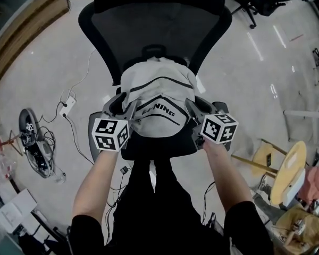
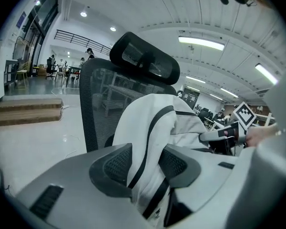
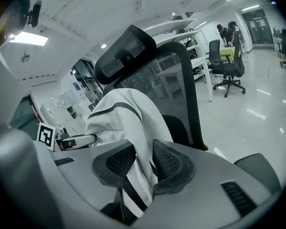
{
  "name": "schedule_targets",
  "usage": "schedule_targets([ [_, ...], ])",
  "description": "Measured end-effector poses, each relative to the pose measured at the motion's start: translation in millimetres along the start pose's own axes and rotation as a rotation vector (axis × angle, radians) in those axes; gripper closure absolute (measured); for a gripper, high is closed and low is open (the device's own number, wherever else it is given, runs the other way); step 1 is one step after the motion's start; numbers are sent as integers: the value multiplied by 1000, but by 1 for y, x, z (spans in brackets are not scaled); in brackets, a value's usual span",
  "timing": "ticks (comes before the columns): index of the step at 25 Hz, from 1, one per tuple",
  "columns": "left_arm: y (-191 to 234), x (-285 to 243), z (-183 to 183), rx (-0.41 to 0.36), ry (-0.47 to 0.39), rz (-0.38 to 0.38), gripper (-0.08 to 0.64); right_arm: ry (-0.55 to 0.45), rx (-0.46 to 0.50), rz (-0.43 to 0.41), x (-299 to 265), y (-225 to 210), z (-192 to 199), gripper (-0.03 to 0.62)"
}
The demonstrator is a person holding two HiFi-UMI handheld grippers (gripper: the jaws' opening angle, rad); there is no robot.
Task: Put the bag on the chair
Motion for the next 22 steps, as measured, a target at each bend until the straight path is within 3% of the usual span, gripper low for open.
schedule_targets([
  [5,1,20,-7,-66,36,30,330,30,65,52,11,24,-6,469],
  [9,-3,37,-7,-151,97,48,284,-60,53,75,32,40,-25,426],
  [12,4,50,-6,-55,130,78,265,-102,59,68,42,57,-40,426],
  [15,10,65,-11,37,97,95,261,-106,70,68,49,73,-43,426],
  [20,8,89,-33,43,9,137,261,-123,84,62,65,99,-42,431],
  [22,0,98,-41,25,-8,162,262,-141,107,59,75,111,-42,490],
])
Point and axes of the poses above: the fingertips, and each gripper's own axes: x backward along the fingers, y to its left, z out of its underside, the point moved 9 cm from there along x, backward along the fingers, and after that the axes turned 1 degree about x, right-handed, at the moved point
